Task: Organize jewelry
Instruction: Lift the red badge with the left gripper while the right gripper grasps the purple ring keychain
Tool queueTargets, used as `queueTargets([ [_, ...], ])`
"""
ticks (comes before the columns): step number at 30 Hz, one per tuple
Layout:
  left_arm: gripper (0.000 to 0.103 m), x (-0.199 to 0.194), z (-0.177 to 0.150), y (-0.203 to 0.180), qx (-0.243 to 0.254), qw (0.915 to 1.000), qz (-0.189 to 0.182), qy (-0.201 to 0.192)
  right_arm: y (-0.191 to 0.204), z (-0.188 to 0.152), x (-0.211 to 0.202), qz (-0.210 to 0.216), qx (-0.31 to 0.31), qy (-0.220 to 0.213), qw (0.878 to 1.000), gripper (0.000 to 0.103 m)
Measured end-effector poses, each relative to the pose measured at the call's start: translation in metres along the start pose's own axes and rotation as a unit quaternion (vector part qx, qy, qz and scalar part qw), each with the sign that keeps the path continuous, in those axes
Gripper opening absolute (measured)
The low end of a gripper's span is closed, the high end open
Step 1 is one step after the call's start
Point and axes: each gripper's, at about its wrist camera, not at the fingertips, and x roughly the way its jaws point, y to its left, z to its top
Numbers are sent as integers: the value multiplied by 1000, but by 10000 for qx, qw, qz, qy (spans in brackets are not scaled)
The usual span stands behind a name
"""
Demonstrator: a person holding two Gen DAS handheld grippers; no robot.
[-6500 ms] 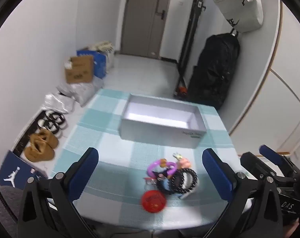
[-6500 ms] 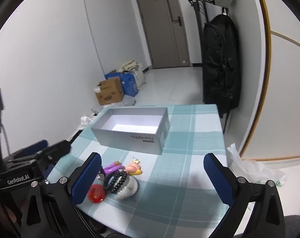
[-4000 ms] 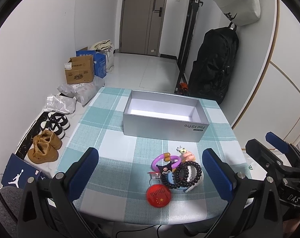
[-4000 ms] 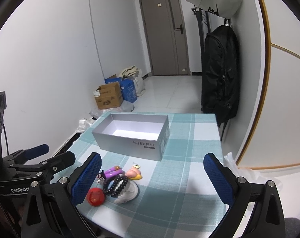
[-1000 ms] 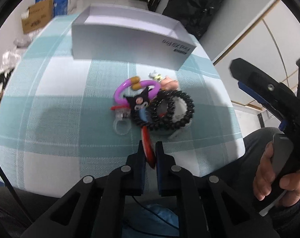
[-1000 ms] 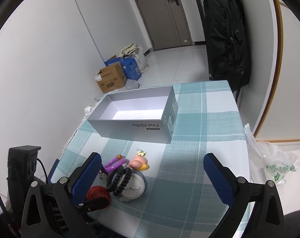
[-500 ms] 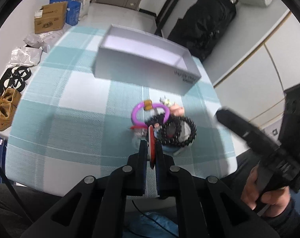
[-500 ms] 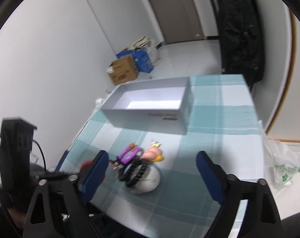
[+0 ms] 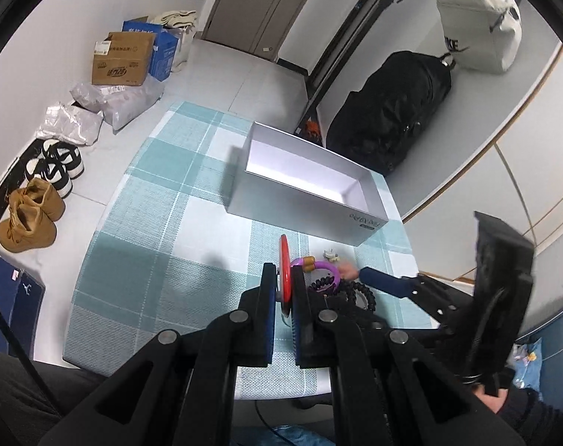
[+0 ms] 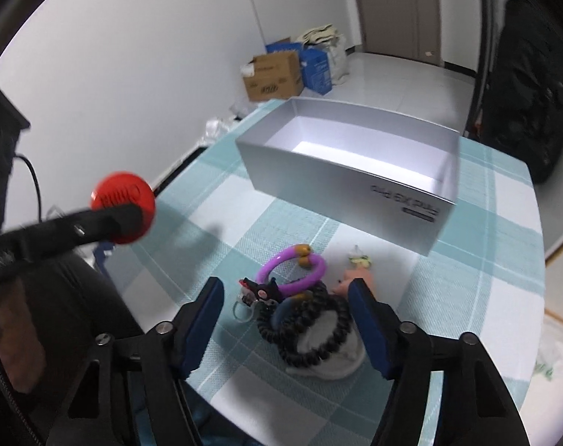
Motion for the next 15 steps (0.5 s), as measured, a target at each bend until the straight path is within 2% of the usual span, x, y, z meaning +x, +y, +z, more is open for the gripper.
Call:
queueTargets([
  [4,3,-3,4,5,-113,9998,-151,-17,9,5,10,-160,-305,85,9994,65],
  [6,3,-5,5,5,-91,9998,-181,-53,13,8,15,-277,-416,150,9986,59],
  [8,3,-6,6,4,-84,9997,-229,-67,17,9,21,-434,-509,268,9974,47],
  [11,3,-7,7,6,-98,9995,-279,-66,21,5,25,-667,-707,261,9949,41],
  [12,3,-8,7,7,-108,9995,-292,-66,23,4,25,-706,-773,229,9942,36],
  [13,3,-8,8,8,-125,9994,-315,-59,26,2,24,-725,-837,210,9936,25],
  [15,3,-8,8,10,-171,9993,-342,-54,29,0,25,-749,-891,203,9930,24],
])
